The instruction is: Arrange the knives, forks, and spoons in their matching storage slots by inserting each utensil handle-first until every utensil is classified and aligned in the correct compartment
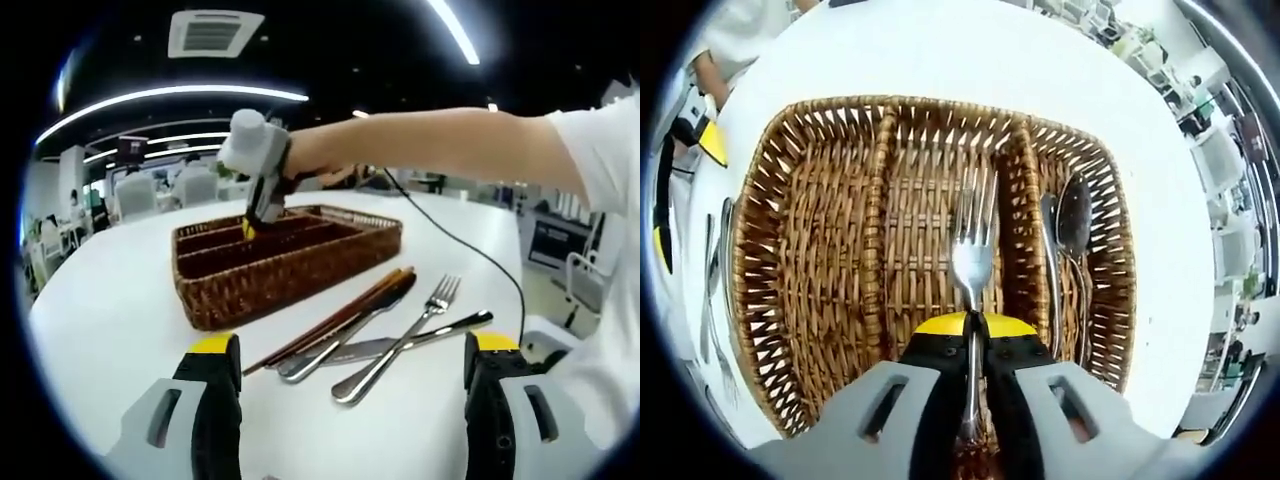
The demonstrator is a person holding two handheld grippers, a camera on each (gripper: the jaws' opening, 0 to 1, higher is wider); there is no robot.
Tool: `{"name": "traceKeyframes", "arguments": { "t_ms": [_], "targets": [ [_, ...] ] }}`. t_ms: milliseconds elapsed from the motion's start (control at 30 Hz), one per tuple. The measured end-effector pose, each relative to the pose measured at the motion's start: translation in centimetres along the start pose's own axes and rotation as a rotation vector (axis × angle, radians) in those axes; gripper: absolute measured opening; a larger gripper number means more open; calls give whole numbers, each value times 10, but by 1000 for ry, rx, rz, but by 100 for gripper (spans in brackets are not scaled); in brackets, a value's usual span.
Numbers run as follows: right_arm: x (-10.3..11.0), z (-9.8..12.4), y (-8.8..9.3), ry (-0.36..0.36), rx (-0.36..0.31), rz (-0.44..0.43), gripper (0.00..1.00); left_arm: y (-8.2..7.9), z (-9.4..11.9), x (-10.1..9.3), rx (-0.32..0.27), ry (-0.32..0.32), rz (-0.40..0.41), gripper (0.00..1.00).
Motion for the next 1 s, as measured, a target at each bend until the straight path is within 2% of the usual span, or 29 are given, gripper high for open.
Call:
{"name": "traceKeyframes", "arguments": {
  "t_ms": [433, 667, 767, 833, 1000],
  "targets": [
    [-2, -5, -7, 47, 44, 72, 3, 1, 1, 1, -2, -7, 4, 93],
    [-2, -4, -6, 35, 49, 45, 3, 2, 1, 1, -1, -8, 4, 93],
    [-1, -4, -5, 37, 52, 78, 3, 3, 1, 1, 1, -8, 4, 93],
    [0, -4, -6, 48, 55, 130, 4, 3, 1, 0, 1, -7, 5, 93],
    [1, -4, -4, 31, 63, 103, 3, 3, 1, -1, 2, -7, 4, 93]
  ]
}}
Point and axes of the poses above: the point that each gripper's makers call its tool centre point, and the gripper's own axes: z roughly backward along the fingers, x roughly to its left, y roughly out of its underside, the point moved 9 cm from there along z, roughly backward along the fingers, and after that the axes turned 14 degrees about x, right-handed, at the moved point
